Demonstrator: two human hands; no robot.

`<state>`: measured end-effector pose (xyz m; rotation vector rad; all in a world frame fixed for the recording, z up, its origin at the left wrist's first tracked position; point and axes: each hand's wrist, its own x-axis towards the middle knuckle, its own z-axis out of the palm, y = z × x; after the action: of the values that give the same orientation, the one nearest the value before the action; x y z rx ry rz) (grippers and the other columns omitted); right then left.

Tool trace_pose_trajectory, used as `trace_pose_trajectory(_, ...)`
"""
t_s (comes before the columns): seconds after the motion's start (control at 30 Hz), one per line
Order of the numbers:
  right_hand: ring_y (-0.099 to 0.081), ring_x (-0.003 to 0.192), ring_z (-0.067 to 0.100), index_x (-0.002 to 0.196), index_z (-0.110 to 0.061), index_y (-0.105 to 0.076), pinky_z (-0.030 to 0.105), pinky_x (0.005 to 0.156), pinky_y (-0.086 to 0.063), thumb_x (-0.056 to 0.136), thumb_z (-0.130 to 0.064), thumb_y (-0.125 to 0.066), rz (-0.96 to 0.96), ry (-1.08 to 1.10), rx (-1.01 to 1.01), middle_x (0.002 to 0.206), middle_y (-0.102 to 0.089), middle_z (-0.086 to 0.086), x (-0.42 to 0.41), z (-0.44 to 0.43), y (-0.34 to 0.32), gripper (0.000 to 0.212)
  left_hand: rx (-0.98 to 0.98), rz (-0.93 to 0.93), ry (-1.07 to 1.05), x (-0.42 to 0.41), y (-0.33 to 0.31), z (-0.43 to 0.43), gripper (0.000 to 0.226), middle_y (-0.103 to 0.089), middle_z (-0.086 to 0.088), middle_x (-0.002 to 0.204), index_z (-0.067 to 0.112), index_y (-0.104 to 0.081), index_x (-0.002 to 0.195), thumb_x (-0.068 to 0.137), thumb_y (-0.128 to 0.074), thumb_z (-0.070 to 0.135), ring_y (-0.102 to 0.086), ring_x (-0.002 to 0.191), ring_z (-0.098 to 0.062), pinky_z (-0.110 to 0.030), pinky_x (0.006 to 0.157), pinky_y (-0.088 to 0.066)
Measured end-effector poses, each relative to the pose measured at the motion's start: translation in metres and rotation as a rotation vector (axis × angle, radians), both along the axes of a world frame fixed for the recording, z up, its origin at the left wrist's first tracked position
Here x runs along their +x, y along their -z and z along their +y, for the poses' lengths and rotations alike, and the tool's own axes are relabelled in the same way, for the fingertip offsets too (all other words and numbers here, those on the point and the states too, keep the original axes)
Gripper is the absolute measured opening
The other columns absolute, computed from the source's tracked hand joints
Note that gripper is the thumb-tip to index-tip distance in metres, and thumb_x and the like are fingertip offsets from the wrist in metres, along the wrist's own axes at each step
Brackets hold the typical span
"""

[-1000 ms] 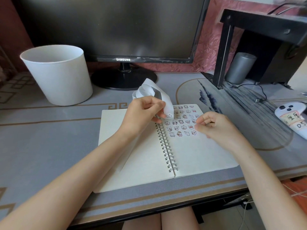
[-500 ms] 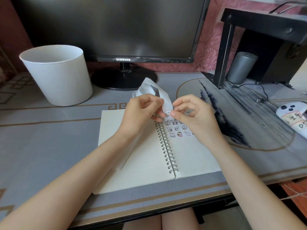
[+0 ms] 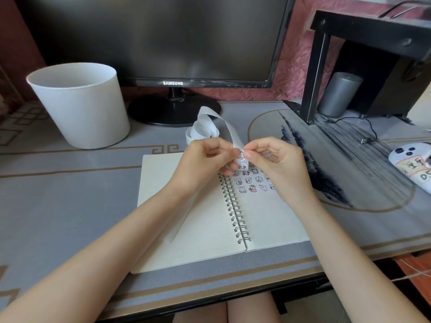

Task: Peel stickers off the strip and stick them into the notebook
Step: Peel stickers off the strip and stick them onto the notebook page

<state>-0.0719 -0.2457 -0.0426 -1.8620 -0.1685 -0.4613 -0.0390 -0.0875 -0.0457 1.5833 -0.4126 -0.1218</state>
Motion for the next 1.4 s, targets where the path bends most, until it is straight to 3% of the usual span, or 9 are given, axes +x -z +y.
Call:
trace_pose_trajectory(0.27,-0.062,0.075,0.008,0.081,-0.019,-0.069,0.031,0.073,-0.050,0.079,-0.005,-0.072,-0.007,-0.002,-0.014,0.078,-0.070,-0.007,0.000,-0.001,0.003,0.015,-0.031,-0.018,0.013,0.000,0.000,0.000,0.008,-0.069,-0.001,0.064,0.004,-0.069,0.084,0.089,-0.063,0.006,-0.066,0.063,-0.008,-0.020,0.065,-0.056)
trace_pose_trajectory(0.43,-0.060,0.074,0.009,0.082,-0.016,-0.068,0.024,0.070,-0.046,0.079,-0.006,-0.073,0.015,-0.001,-0.033,0.077,-0.069,-0.008,0.001,-0.002,0.004,0.011,-0.032,0.000,0.012,-0.001,0.001,-0.001,0.009,-0.069,-0.003,0.066,0.002,-0.071,0.088,0.089,-0.064,0.008,-0.067,0.066,-0.009,-0.021,0.066,-0.056)
trace_pose_trajectory(0.7,-0.057,0.069,0.014,0.078,-0.023,-0.067,0.031,0.067,-0.042,0.081,-0.015,-0.072,0.020,0.008,-0.154,0.075,-0.064,-0.015,-0.001,-0.003,0.005,0.010,-0.019,0.035,-0.029,-0.001,0.001,-0.002,0.014,-0.068,-0.002,0.061,0.000,-0.069,0.083,0.091,-0.061,0.007,-0.067,0.063,-0.012,-0.022,0.061,-0.057)
trace_pose_trajectory(0.83,-0.057,0.081,0.009,0.078,-0.022,-0.065,0.025,0.072,-0.039,0.082,-0.017,-0.070,-0.058,0.002,-0.291,0.088,-0.059,-0.014,-0.005,-0.005,0.003,0.008,-0.028,0.048,-0.044,-0.001,0.001,-0.001,0.016,-0.068,-0.004,0.061,-0.003,-0.068,0.084,0.091,-0.060,0.008,-0.066,0.062,-0.011,-0.021,0.058,-0.055)
trace_pose_trajectory(0.93,-0.058,0.086,0.007,0.080,-0.022,-0.064,0.024,0.074,-0.042,0.083,-0.013,-0.069,-0.069,-0.024,-0.195,0.091,-0.059,-0.011,-0.009,-0.004,-0.001,0.010,-0.028,0.046,-0.063,0.001,0.001,0.000,0.019,-0.067,-0.007,0.064,-0.005,-0.067,0.085,0.093,-0.059,0.010,-0.065,0.064,-0.013,-0.022,0.058,-0.055)
trace_pose_trajectory(1.0,-0.059,0.082,0.008,0.080,-0.023,-0.064,0.024,0.073,-0.044,0.084,-0.011,-0.068,-0.021,-0.018,-0.072,0.087,-0.063,-0.006,-0.011,-0.007,-0.005,0.013,-0.015,0.046,-0.078,0.002,0.001,0.001,0.019,-0.067,-0.005,0.063,-0.001,-0.067,0.081,0.093,-0.059,0.011,-0.063,0.062,-0.013,-0.023,0.058,-0.056)
trace_pose_trajectory(1.13,-0.054,0.059,0.000,0.080,-0.014,-0.064,0.008,0.054,-0.038,0.083,-0.004,-0.068,0.132,0.026,0.076,0.072,-0.063,-0.003,-0.017,-0.021,-0.010,0.011,0.003,0.050,-0.084,0.002,0.001,0.000,0.019,-0.067,-0.004,0.061,0.004,-0.066,0.077,0.093,-0.059,0.011,-0.062,0.059,-0.011,-0.022,0.058,-0.055)
trace_pose_trajectory(1.27,-0.046,0.043,-0.002,0.083,-0.009,-0.067,0.008,0.044,-0.033,0.082,-0.010,-0.069,0.318,0.126,0.030,0.060,-0.058,-0.003,-0.027,-0.043,-0.009,0.002,0.001,0.051,-0.079,0.001,0.000,0.000,0.018,-0.067,-0.005,0.062,0.000,-0.066,0.080,0.093,-0.058,0.010,-0.061,0.056,-0.009,-0.021,0.059,-0.055)
trace_pose_trajectory(1.4,-0.045,0.042,-0.002,0.078,-0.011,-0.068,0.008,0.042,-0.032,0.081,-0.013,-0.071,0.430,0.173,-0.017,0.062,-0.063,-0.001,-0.032,-0.058,-0.004,0.004,0.006,0.050,-0.076,0.001,0.000,0.000,0.018,-0.068,-0.003,0.061,0.001,-0.067,0.081,0.094,-0.058,0.011,-0.061,0.056,-0.009,-0.022,0.063,-0.057)
